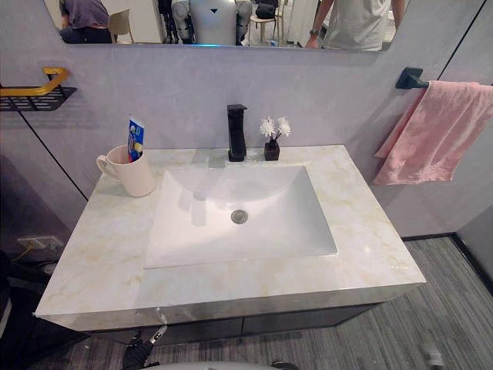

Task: Organize washtable

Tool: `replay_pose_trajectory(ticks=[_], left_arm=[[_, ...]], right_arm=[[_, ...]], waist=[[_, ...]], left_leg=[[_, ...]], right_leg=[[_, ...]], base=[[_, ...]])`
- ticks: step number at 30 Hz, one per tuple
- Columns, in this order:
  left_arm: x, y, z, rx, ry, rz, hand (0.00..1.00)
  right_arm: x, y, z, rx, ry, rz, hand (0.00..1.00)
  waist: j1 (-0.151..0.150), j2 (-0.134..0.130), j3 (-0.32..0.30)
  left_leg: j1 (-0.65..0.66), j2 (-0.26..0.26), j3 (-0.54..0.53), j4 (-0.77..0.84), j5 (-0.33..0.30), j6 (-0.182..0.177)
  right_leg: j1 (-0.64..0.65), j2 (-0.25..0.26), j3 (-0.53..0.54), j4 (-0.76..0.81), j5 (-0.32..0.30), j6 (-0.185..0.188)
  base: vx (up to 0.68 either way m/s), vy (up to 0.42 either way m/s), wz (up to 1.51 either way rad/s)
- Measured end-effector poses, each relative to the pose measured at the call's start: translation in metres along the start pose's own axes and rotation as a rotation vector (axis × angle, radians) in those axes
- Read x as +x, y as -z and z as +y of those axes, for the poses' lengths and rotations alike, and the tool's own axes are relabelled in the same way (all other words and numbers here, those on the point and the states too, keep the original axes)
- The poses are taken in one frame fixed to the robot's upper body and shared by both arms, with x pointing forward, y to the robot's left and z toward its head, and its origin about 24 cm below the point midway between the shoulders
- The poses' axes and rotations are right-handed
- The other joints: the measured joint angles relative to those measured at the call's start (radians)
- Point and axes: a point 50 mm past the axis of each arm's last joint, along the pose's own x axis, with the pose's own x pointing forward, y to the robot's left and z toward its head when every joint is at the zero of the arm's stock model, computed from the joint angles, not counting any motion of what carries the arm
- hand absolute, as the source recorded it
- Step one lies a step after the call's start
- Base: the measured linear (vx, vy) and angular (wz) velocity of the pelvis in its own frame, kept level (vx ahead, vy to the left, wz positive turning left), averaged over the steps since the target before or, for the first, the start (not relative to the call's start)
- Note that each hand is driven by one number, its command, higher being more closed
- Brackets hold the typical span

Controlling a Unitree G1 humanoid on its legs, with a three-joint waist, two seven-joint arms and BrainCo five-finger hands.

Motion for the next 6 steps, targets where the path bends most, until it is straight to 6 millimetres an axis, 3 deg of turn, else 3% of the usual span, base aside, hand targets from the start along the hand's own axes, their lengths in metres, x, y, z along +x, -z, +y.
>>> replay_pose_trajectory(ticks=[3,6], left_arm=[[0.001,-0.004,-0.006,0.013,0.039,-0.012,0.00],[0.001,-0.001,-0.008,0.021,0.046,0.000,0.00]], right_arm=[[-0.009,0.039,0.019,-0.172,-0.188,0.158,0.00],[-0.012,0.052,0.019,-0.263,-0.248,0.205,0.00]], waist=[[0.026,0.011,0.002],[0.027,0.021,0.010]], left_leg=[[0.000,-0.005,-0.004,-0.005,-0.001,0.001],[0.011,-0.014,-0.024,-0.011,0.006,0.001]], right_leg=[[0.003,-0.006,-0.013,0.011,-0.011,0.005],[0.027,-0.019,-0.035,0.011,-0.013,0.021]], base=[[0.05,0.008,0.15],[0.10,0.017,0.15]])
